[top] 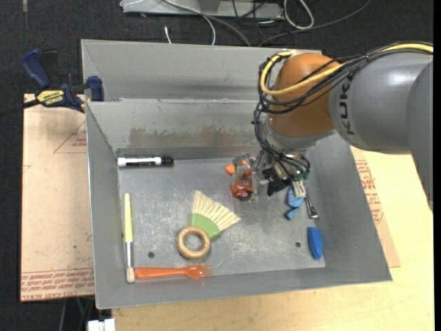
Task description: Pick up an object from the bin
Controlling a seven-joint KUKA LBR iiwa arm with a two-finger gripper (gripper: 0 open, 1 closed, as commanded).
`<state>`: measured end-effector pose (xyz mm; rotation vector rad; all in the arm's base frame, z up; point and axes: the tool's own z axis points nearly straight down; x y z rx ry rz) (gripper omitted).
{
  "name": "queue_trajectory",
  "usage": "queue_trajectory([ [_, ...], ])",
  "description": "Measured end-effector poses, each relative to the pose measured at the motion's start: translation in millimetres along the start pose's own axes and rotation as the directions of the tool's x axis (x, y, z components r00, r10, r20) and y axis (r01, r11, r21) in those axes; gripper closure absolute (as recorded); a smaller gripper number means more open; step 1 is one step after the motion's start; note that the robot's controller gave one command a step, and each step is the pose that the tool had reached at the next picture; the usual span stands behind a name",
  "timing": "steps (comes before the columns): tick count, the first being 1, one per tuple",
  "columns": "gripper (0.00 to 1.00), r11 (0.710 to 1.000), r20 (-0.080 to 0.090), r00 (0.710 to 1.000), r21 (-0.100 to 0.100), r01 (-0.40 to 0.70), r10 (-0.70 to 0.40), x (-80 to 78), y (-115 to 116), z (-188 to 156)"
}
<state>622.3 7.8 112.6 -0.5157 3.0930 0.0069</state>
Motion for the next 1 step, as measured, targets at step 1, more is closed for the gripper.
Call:
queue_trajectory([
  [1, 1.0, 1.0, 0.008, 1.0, 0.002, -0.001, 0.001, -2.1, -0.3, -30.9],
])
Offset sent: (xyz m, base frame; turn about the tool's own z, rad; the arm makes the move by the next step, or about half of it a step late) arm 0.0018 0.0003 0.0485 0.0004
